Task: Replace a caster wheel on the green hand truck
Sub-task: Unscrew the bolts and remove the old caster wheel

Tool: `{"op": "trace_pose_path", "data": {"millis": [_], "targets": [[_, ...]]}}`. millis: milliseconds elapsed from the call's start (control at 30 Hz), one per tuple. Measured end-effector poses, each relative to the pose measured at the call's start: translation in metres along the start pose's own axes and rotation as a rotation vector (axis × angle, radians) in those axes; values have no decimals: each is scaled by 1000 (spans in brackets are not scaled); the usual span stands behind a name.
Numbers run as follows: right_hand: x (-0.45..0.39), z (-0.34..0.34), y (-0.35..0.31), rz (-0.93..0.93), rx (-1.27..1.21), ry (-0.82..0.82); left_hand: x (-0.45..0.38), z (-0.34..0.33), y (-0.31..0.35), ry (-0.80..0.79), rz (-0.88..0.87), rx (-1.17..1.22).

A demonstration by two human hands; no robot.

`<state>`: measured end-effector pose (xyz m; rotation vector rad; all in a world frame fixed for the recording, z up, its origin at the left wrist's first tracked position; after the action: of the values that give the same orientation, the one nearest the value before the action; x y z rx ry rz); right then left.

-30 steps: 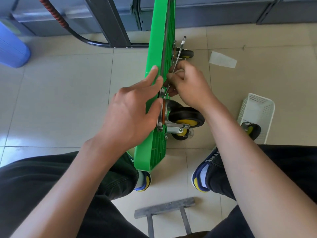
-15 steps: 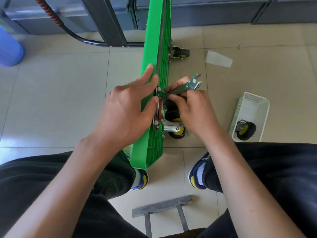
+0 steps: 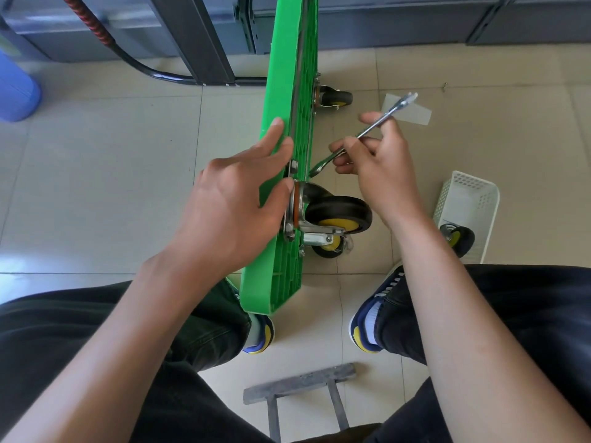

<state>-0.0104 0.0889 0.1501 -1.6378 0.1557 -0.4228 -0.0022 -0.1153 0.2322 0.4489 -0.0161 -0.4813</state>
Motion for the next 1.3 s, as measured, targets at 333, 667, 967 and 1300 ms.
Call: {"op": "trace_pose_path", "data": {"millis": [333, 667, 967, 1300], "targets": [[-47, -15, 35, -548, -144, -85, -1, -1, -2, 8, -1, -12], [-50, -28, 41, -691, -89, -157, -1, -3, -3, 41, -12, 5], [-51, -27, 47, -730, -217, -103, -1, -2, -1, 11, -10, 10], [-46, -38, 39, -709, -158, -200, -1, -2, -2, 12, -8, 0]]}}
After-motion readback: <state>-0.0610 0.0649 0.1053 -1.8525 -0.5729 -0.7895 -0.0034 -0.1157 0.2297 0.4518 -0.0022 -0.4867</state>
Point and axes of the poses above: each hand's wrist, its own x-axis away from the middle knuckle, its own z-axis out of the back of the hand, y = z × x, the point moved 3 cm from there along -x, towards the middle knuckle, and after that the axes turned 12 degrees about -x, right-handed, at the moved point
